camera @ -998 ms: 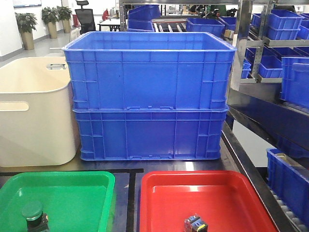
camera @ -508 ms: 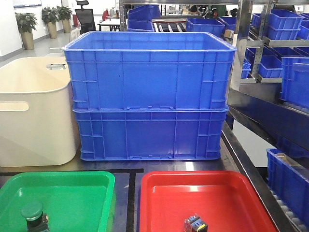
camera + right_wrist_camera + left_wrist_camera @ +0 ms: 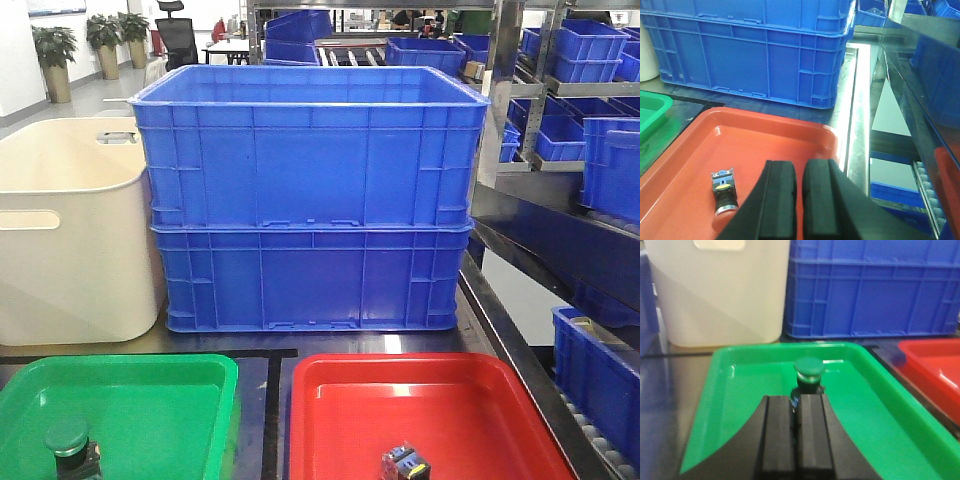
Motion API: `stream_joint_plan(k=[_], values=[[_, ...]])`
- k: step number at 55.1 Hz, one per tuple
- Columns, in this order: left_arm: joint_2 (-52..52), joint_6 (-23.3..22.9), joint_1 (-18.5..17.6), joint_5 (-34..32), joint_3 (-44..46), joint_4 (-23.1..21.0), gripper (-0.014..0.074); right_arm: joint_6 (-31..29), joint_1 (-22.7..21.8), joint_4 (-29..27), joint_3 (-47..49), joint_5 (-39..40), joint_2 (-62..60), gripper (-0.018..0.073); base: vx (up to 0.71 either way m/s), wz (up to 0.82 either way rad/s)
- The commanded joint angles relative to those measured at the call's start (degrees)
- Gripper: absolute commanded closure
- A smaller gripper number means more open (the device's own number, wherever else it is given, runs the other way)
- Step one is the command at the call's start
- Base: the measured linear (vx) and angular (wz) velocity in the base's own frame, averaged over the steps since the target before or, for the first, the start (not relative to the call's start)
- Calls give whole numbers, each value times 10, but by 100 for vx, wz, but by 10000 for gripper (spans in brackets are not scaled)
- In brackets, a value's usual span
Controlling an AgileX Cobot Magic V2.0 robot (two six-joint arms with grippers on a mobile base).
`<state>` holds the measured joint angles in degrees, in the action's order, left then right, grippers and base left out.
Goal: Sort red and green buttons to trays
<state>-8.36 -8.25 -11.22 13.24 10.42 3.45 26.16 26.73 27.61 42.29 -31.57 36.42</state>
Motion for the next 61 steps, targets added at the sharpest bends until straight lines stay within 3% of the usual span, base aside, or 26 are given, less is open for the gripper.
stream_joint_plan(k=[1, 9, 13, 26, 61], values=[[22, 27, -3, -77, -28, -40, 604, -5, 0, 13, 18, 38, 0, 405, 0, 0], [66, 18, -1, -146, -112, -39, 604, -5, 0, 13, 18, 38, 0, 405, 0, 0], [91, 20, 12, -100, -107, -38, 604, -5, 0, 13, 18, 37, 0, 405, 0, 0], [99, 18, 88, -101, -109, -39, 604, -5, 0, 13, 18, 36, 0, 405, 0, 0], [98, 18, 90, -100, -109, -39, 603, -5, 0, 13, 18, 36, 0, 405, 0, 0]])
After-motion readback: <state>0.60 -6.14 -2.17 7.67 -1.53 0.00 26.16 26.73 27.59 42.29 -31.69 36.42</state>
